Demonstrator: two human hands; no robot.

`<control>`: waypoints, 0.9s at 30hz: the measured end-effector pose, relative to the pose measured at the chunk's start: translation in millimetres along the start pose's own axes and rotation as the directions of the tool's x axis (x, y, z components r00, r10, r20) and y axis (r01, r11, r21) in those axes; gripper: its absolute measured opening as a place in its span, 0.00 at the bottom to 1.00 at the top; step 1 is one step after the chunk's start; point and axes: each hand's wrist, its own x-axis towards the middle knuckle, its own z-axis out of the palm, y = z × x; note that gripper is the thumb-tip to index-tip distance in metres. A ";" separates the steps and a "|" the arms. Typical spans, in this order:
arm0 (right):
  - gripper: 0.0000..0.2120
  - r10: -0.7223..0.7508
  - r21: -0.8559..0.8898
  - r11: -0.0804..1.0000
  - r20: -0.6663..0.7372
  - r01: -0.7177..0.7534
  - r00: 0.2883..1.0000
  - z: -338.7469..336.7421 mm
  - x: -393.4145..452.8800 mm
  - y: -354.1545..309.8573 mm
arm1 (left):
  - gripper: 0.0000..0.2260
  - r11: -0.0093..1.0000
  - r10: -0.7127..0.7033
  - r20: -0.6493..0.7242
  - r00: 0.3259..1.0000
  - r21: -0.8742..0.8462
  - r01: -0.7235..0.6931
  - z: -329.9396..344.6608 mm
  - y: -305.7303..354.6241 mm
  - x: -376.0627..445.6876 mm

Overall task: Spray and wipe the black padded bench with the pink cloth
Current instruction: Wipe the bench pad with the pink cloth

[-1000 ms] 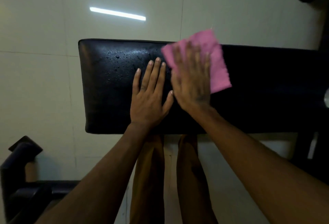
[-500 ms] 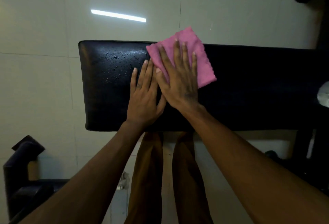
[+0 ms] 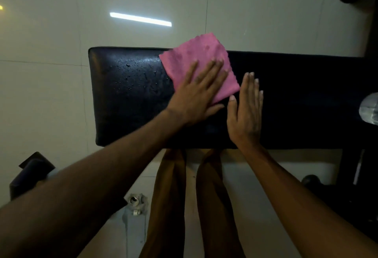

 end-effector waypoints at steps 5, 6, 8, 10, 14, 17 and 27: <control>0.30 -0.016 -0.047 0.999 0.032 0.017 0.999 -2.0 -0.9 2.8 | 0.34 0.994 -0.103 -0.002 0.995 0.017 0.104 7.4 -30.1 -2.1; 0.29 -0.020 -0.055 0.998 0.046 0.023 0.999 -3.4 -0.9 3.6 | 0.33 0.986 -0.168 -0.009 0.986 0.013 0.168 5.7 -36.1 -7.4; 0.29 -0.034 -0.053 0.998 0.070 0.037 0.997 -6.3 -0.1 5.1 | 0.32 0.960 -0.278 0.009 0.961 0.016 0.278 1.9 -52.2 -18.0; 0.28 -0.040 -0.038 0.998 0.084 0.043 0.996 -8.7 0.0 6.1 | 0.32 0.928 -0.373 0.034 0.927 0.000 0.373 -3.8 -67.1 -29.0; 0.28 -0.019 -0.032 0.999 0.120 0.023 0.993 -12.1 0.4 4.5 | 0.30 0.848 -0.526 0.015 0.850 -0.054 0.526 -9.3 -79.9 -52.1; 0.28 -0.009 -0.025 1.000 0.136 0.012 0.991 -13.5 1.3 2.9 | 0.30 0.812 -0.580 0.008 0.814 -0.073 0.579 -8.9 -83.6 -60.0; 0.28 -0.032 -0.022 0.999 0.178 0.037 0.983 -16.1 1.6 7.5 | 0.30 0.391 -0.912 -0.014 0.411 -0.333 0.858 -2.3 -72.4 -96.9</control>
